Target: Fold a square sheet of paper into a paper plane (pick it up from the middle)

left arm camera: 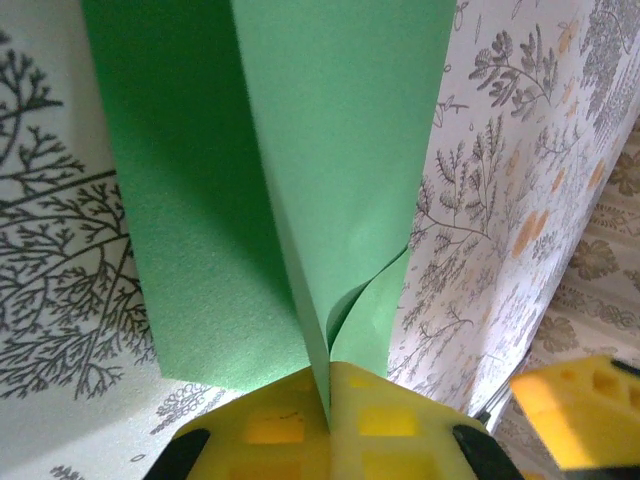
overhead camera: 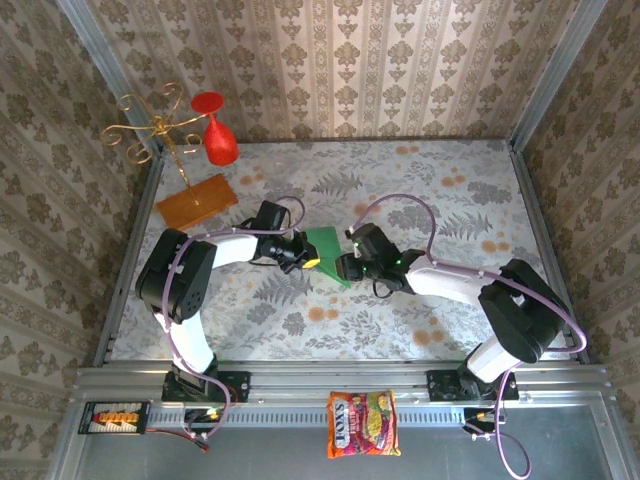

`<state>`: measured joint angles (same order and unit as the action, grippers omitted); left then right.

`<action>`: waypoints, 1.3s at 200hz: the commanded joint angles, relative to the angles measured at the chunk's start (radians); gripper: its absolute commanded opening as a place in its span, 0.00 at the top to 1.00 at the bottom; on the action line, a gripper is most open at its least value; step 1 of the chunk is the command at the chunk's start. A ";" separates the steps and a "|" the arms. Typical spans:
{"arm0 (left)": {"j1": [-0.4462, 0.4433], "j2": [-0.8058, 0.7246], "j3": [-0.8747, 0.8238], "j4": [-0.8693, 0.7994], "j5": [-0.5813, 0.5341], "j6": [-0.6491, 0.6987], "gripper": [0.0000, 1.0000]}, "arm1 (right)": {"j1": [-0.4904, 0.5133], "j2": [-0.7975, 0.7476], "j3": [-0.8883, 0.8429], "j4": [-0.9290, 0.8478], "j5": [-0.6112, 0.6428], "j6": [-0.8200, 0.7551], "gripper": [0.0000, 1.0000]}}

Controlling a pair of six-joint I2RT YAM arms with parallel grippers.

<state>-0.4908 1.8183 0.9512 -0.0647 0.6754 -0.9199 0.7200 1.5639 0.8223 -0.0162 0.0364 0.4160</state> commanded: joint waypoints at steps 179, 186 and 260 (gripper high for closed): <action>-0.029 -0.031 0.097 -0.106 -0.025 -0.066 0.97 | 0.125 0.232 0.133 -0.021 0.261 -0.208 0.63; -0.029 -0.031 0.097 -0.107 -0.025 -0.066 0.97 | 0.127 0.228 0.130 -0.015 0.271 -0.212 0.63; -0.031 -0.028 0.101 -0.113 -0.025 -0.066 0.96 | 0.141 0.235 0.115 0.005 0.294 -0.238 0.68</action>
<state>-0.5117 1.8179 1.0225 -0.1486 0.6540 -0.9756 0.8520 1.7885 0.9405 -0.0257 0.2878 0.1989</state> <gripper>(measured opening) 0.041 0.334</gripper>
